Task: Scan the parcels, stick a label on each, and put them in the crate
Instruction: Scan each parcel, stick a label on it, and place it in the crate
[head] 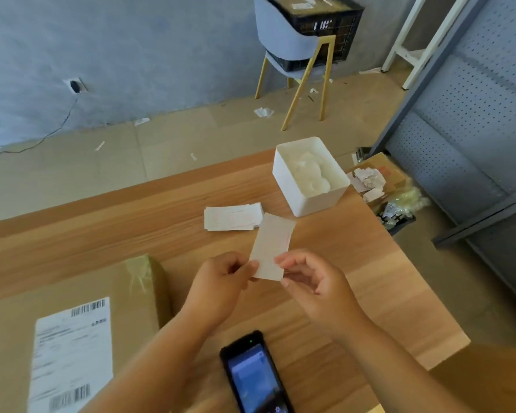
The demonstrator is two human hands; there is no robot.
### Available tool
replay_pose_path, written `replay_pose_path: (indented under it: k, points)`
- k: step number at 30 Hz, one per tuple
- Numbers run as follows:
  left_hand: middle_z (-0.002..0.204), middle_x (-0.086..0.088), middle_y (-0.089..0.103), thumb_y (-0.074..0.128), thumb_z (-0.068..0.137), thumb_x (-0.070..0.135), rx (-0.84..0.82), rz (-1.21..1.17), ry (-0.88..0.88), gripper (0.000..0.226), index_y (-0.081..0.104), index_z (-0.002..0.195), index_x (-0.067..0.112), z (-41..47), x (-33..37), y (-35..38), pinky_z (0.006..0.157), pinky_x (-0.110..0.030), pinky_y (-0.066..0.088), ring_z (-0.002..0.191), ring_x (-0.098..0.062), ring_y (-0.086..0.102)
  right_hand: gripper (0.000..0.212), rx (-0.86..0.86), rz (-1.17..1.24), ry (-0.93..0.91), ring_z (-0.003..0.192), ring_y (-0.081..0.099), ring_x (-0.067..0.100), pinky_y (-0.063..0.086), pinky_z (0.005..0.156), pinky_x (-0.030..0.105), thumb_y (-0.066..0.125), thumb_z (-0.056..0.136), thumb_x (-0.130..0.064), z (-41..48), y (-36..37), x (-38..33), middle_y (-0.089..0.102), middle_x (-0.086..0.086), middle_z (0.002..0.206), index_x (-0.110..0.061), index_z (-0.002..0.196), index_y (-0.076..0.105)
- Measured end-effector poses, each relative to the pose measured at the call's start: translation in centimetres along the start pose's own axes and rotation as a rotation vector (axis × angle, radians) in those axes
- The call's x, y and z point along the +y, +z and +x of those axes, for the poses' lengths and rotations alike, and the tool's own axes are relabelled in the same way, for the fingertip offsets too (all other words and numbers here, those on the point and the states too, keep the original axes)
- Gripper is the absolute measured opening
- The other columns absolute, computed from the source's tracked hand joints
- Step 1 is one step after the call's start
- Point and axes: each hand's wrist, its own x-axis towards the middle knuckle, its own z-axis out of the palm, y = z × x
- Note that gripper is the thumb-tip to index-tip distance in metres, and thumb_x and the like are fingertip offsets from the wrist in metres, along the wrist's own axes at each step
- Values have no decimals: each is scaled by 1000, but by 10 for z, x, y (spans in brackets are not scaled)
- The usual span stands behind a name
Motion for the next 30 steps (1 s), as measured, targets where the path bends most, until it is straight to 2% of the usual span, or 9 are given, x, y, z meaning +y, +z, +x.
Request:
replay_pose_path:
  k: [3, 6, 8, 12, 14, 18, 24, 27, 30]
  points:
    - [64, 11, 65, 60, 88, 36, 31, 35, -19, 20, 68, 73, 26, -24, -20, -28, 49, -12, 41, 54, 1, 55, 31, -38, -37, 45, 102, 63, 1, 51, 82, 18, 65, 86, -11, -11, 34, -10, 65, -22, 111, -40, 98, 62]
    - [67, 3, 66, 60, 88, 33, 87, 35, -29, 21, 66, 73, 20, -45, -42, -54, 53, -17, 43, 57, -6, 58, 28, 1, -180, 42, 94, 59, -9, 46, 71, 7, 66, 86, -21, -17, 64, -21, 61, -31, 108, -45, 99, 60]
    - [65, 4, 63, 60, 88, 31, 126, 27, -23, 20, 64, 72, 20, -62, -59, -75, 53, -16, 41, 54, -4, 54, 23, 56, -279, 0, 94, 57, -11, 42, 70, 3, 67, 85, -24, -21, 86, -27, 59, -27, 108, -44, 96, 60]
    - [60, 7, 57, 60, 86, 25, 106, 60, 22, 16, 63, 70, 23, -99, -88, -113, 41, -10, 32, 46, 0, 45, 23, 78, -392, -84, 99, 52, -3, 45, 81, 14, 70, 83, -19, -25, 129, -33, 46, -18, 115, -40, 85, 62]
    - [63, 7, 60, 60, 83, 22, 89, 100, 45, 14, 63, 71, 26, -115, -100, -130, 42, -10, 33, 48, 0, 47, 25, 28, -340, -59, 95, 55, -2, 46, 82, 17, 70, 83, -16, -26, 149, -37, 51, -18, 111, -40, 81, 64]
    - [69, 8, 65, 64, 77, 22, 113, 148, 43, 12, 64, 69, 31, -143, -123, -162, 51, -10, 40, 55, 0, 53, 27, -68, -292, 0, 82, 62, -2, 49, 72, 16, 69, 84, -14, -32, 184, -45, 69, -20, 86, -40, 77, 68]
    - [68, 4, 67, 74, 73, 21, 205, 50, 1, 7, 70, 76, 26, -175, -151, -193, 55, -14, 43, 58, -4, 58, 23, -95, -189, 37, 77, 66, 1, 52, 70, 13, 72, 82, -11, -48, 221, -51, 72, -16, 82, -33, 77, 71]
    - [58, 12, 60, 77, 72, 17, 256, -34, -38, 16, 69, 84, 26, -186, -164, -198, 52, -9, 40, 54, -1, 54, 24, -105, -156, 53, 74, 65, 0, 50, 66, 10, 72, 82, -9, -54, 234, -52, 72, -17, 79, -32, 75, 70]
    - [55, 14, 56, 74, 74, 15, 322, -103, -85, 7, 68, 74, 19, -191, -176, -204, 56, -15, 39, 53, -4, 50, 24, -134, -128, 96, 67, 65, 2, 49, 61, 13, 72, 82, -7, -58, 246, -49, 72, -14, 78, -31, 77, 70]
